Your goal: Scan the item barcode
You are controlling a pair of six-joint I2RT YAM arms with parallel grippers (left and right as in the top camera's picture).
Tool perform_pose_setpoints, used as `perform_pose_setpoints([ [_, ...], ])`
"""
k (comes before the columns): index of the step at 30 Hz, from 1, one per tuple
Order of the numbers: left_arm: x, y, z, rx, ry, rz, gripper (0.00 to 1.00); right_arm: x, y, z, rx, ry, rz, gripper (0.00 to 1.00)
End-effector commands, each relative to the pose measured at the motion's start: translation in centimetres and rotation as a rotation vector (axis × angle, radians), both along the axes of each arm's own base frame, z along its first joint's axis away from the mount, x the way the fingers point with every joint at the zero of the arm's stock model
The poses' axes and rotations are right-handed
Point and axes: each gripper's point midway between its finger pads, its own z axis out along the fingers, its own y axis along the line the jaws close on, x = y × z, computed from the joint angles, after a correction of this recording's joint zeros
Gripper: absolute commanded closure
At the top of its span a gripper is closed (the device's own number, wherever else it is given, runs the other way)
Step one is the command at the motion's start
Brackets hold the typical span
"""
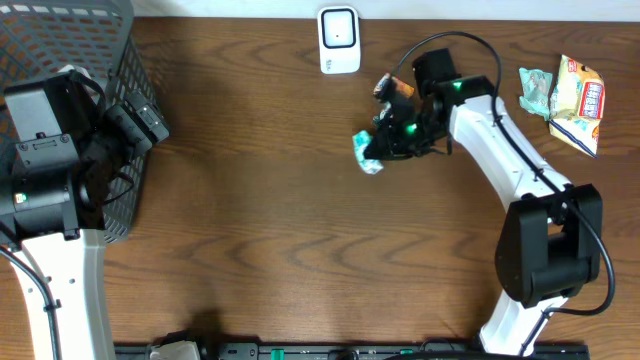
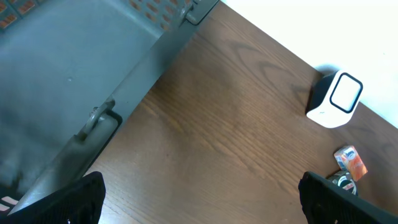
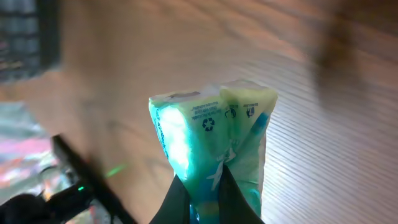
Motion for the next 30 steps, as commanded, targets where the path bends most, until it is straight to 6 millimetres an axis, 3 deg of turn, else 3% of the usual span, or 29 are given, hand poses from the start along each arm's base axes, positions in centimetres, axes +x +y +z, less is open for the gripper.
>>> perform_pose_setpoints([
  [1, -0.1, 0.3, 0.0, 0.015, 0.005, 0.002, 0.02, -1.4, 3.9, 2.2, 0.167, -0.029, 0.118, 0.99],
  [6, -0.1, 0.3, 0.0, 0.015, 0.005, 0.002, 0.02, -2.5, 7.5, 1.8, 0.207, -0.045, 0.162, 0.98],
  [9, -0.1, 0.3, 0.0, 0.015, 0.005, 0.002, 0.02, -3.2, 8.3, 0.7, 0.207, -0.014, 0.159, 0.98],
  [13, -0.1, 0.3, 0.0, 0.015, 0.005, 0.002, 0.02, -3.7, 9.3, -2.2, 0.214, 0.095, 0.064, 0.99],
  [17, -0.1, 0.3, 0.0, 0.015, 0.004, 0.002, 0.02, -4.7, 10.6, -2.8, 0.363, 0.108, 0.121, 0.99],
  [23, -0.1, 0.3, 0.0, 0.015, 0.004, 0.002, 0.02, -4.7, 10.5, -4.2, 0.376, 0.177, 0.040, 0.91],
  [30, -0.1, 0.3, 0.0, 0.015, 0.004, 0.002, 0.02, -5.4, 8.2, -8.4, 0.209, 0.207, -0.065, 0.90],
])
